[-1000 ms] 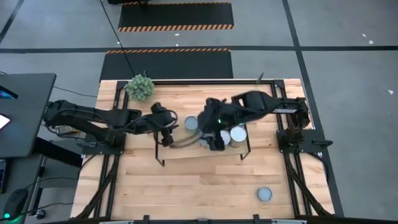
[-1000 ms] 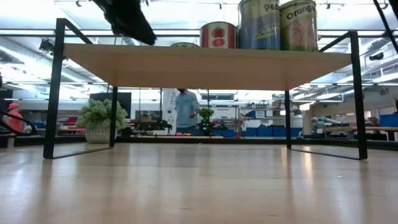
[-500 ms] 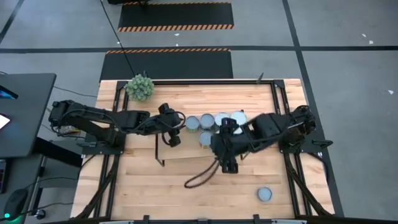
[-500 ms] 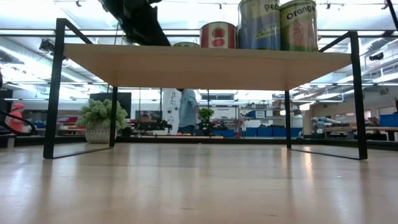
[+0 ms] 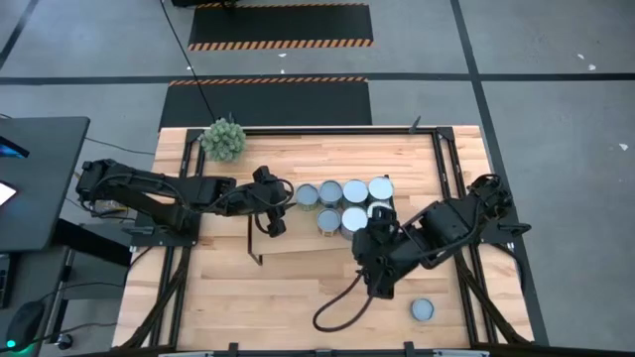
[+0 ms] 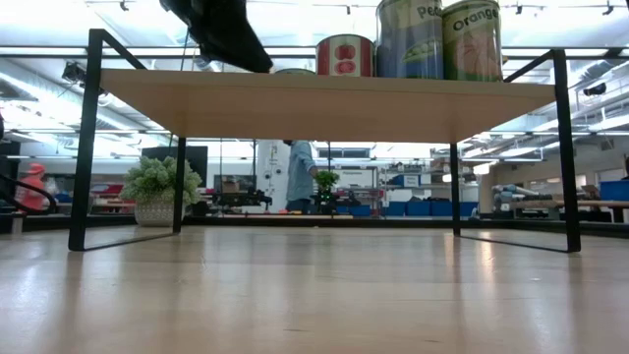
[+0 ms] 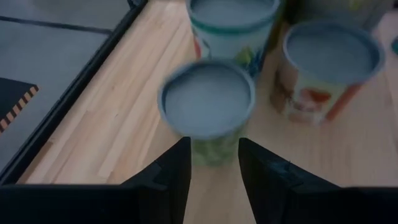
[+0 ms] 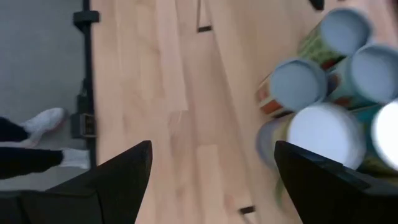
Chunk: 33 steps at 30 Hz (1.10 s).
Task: Pick and place cans onto a shelf
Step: Put the canned green peas on the shelf, then put the canned tuna on the shelf
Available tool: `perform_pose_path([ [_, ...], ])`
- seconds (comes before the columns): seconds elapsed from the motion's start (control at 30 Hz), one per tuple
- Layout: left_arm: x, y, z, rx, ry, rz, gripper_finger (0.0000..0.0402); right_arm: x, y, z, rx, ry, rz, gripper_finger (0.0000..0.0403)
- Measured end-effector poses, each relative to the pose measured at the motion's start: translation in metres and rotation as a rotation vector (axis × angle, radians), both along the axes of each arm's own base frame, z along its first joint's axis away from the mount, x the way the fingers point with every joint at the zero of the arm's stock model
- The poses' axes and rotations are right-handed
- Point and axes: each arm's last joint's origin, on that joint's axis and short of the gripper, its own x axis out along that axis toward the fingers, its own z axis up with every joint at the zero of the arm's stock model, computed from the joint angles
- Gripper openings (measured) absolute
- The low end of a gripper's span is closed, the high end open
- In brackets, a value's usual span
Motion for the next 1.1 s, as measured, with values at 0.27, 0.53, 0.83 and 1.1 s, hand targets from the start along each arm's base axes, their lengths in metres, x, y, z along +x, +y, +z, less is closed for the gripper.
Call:
perform_pose_path([
  [0.27, -0.007, -0.012, 0.025, 0.054, 0.045, -0.077, 0.0139, -0.012, 0.026, -0.012, 0.016, 0.023, -0.033, 0.0346],
  [0.53, -0.01, -0.018, 0.045, 0.066, 0.038, -0.112, 0.0139, -0.022, 0.055, -0.065, -0.017, 0.189, -0.083, 0.0346],
  [0.83, -0.013, -0.018, 0.049, 0.057, 0.077, -0.114, 0.0139, -0.043, 0.073, -0.131, 0.167, 0.283, -0.075, 0.0345],
  [1.1, -0.014, -0.018, 0.048, 0.041, 0.09, -0.101, 0.0139, -0.071, 0.061, -0.184, 0.216, 0.347, -0.08, 0.032],
])
